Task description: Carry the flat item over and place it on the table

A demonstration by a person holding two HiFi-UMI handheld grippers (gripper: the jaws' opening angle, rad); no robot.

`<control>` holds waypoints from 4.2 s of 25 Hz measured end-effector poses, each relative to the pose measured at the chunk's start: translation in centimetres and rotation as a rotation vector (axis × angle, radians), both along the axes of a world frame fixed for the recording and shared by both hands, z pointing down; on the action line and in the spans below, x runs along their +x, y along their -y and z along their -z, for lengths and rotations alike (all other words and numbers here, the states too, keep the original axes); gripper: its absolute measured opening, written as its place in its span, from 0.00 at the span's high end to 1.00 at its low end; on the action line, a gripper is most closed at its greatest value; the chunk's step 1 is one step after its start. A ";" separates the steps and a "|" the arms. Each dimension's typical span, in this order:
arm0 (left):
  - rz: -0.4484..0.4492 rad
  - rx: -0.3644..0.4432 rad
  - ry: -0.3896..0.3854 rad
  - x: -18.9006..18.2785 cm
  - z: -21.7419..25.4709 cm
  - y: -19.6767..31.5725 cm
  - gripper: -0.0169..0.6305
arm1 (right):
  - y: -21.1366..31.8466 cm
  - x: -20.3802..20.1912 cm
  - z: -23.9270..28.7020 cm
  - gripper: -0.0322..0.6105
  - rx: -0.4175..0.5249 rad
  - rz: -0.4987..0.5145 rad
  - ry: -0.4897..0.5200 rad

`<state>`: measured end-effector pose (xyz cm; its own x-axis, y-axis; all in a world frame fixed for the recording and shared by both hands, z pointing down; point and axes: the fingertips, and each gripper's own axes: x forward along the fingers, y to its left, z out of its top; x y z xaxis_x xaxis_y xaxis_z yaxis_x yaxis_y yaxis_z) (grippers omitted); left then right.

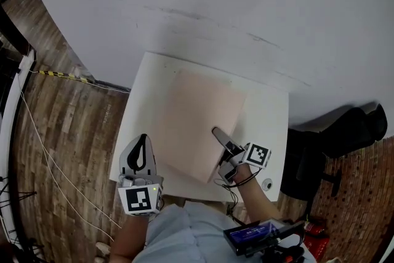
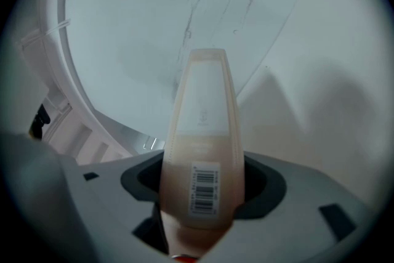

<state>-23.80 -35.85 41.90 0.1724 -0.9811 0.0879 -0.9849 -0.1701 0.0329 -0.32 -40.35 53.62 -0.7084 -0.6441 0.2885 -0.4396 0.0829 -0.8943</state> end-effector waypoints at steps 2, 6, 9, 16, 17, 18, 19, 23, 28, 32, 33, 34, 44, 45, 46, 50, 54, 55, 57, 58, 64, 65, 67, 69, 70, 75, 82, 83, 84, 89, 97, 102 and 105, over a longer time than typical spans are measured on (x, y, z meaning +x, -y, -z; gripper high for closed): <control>0.010 -0.013 -0.004 0.1 -0.6 0.1 0.96 | 0.3 0.0 -0.8 0.49 -0.027 0.017 -0.013; 0.033 -0.035 -0.013 0.1 -1.8 0.0 0.96 | 0.9 -0.1 -2.2 0.49 -0.067 0.051 -0.024; 0.049 -0.054 -0.022 -0.1 -2.8 0.1 0.96 | 1.3 0.1 -3.5 0.49 -0.095 0.074 -0.052; 0.073 -0.096 -0.033 0.0 -4.6 0.2 0.96 | 1.7 0.8 -5.7 0.48 -0.190 0.088 -0.072; 0.073 -0.100 -0.032 0.0 -4.8 0.3 0.96 | 1.8 0.8 -5.9 0.48 -0.192 0.093 -0.072; 0.074 -0.104 -0.031 0.0 -5.0 0.3 0.96 | 1.9 0.8 -6.1 0.48 -0.195 0.097 -0.073; 0.074 -0.108 -0.030 0.0 -5.1 0.4 0.96 | 2.0 0.8 -6.2 0.47 -0.199 0.099 -0.073; 0.076 -0.114 -0.030 -0.1 -5.3 0.6 0.96 | 2.2 0.8 -6.5 0.45 -0.204 0.118 -0.078; 0.070 -0.121 -0.035 -0.3 -5.4 0.9 0.96 | 2.2 0.8 -6.7 0.44 -0.221 0.113 -0.075; 0.077 -0.121 -0.032 -0.5 -5.3 1.0 0.96 | 2.7 -0.1 -6.7 0.42 -0.196 0.141 -0.053; 0.077 -0.124 -0.032 -0.4 -5.3 1.0 0.96 | 2.8 -0.1 -6.6 0.42 -0.189 0.144 -0.054; 0.075 -0.127 -0.031 -0.3 -5.4 1.1 0.96 | 2.8 0.1 -6.7 0.42 -0.187 0.144 -0.064; 0.061 -0.134 -0.026 0.2 -5.5 1.4 0.96 | 2.9 0.7 -7.1 0.35 -0.164 0.165 -0.189; 0.060 -0.135 -0.026 0.2 -5.5 1.4 0.96 | 2.9 0.6 -7.1 0.34 -0.162 0.171 -0.198; 0.059 -0.136 -0.025 0.3 -5.5 1.4 0.96 | 2.8 0.6 -7.1 0.34 -0.159 0.177 -0.209; 0.054 -0.136 -0.025 0.4 -5.5 1.6 0.96 | 2.7 0.8 -7.3 0.31 -0.146 0.200 -0.272; 0.046 -0.137 -0.024 0.5 -5.5 1.7 0.96 | 2.6 1.2 -7.6 0.28 -0.143 0.214 -0.353; 0.044 -0.136 -0.024 0.6 -5.6 1.8 0.96 | 2.6 1.4 -7.7 0.27 -0.138 0.217 -0.371; 0.041 -0.137 -0.025 0.7 -5.6 1.8 0.96 | 2.6 1.5 -7.7 0.26 -0.132 0.220 -0.392; 0.039 -0.138 -0.025 0.7 -5.6 1.8 0.96 | 2.6 1.6 -7.8 0.26 -0.134 0.221 -0.397; 0.033 -0.146 -0.023 0.8 -5.7 1.8 0.96 | 2.2 2.1 -8.1 0.25 -0.158 0.233 -0.412; 0.032 -0.148 -0.022 0.8 -5.8 1.8 0.96 | 2.1 2.2 -8.2 0.25 -0.162 0.233 -0.413; 0.028 -0.150 -0.020 0.9 -5.8 1.8 0.96 | 2.0 2.5 -8.4 0.25 -0.170 0.228 -0.418; 0.025 -0.151 -0.019 0.9 -5.8 1.8 0.96 | 2.0 3.1 -8.5 0.25 -0.175 0.214 -0.426; 0.025 -0.152 -0.020 0.9 -5.8 1.9 0.96 | 2.1 3.4 -8.5 0.25 -0.176 0.205 -0.429; 0.018 -0.156 -0.024 1.2 -6.1 1.9 0.96 | 1.9 3.3 -9.3 0.25 -0.200 0.212 -0.418; 0.018 -0.151 -0.021 1.4 -6.0 1.8 0.96 | 1.9 3.5 -9.3 0.26 -0.196 0.201 -0.414; 0.018 -0.152 -0.022 1.4 -6.0 1.7 0.96 | 1.9 3.5 -9.2 0.26 -0.195 0.202 -0.414; 0.017 -0.152 -0.022 1.5 -6.0 1.7 0.96 | 2.0 3.6 -9.2 0.26 -0.193 0.202 -0.415; 0.011 -0.145 -0.020 1.9 -5.8 1.8 0.96 | 1.9 3.7 -9.1 0.26 -0.183 0.190 -0.412; -0.008 -0.121 -0.015 3.0 -4.5 1.6 0.96 | 1.7 4.6 -7.1 0.27 -0.138 0.154 -0.403; -0.041 -0.090 -0.010 4.7 -3.0 1.4 0.96 | 1.0 5.6 -4.6 0.30 -0.087 0.113 -0.373; -0.064 -0.064 -0.005 6.3 -1.6 1.2 0.96 | 0.1 6.2 -2.3 0.34 -0.039 0.086 -0.343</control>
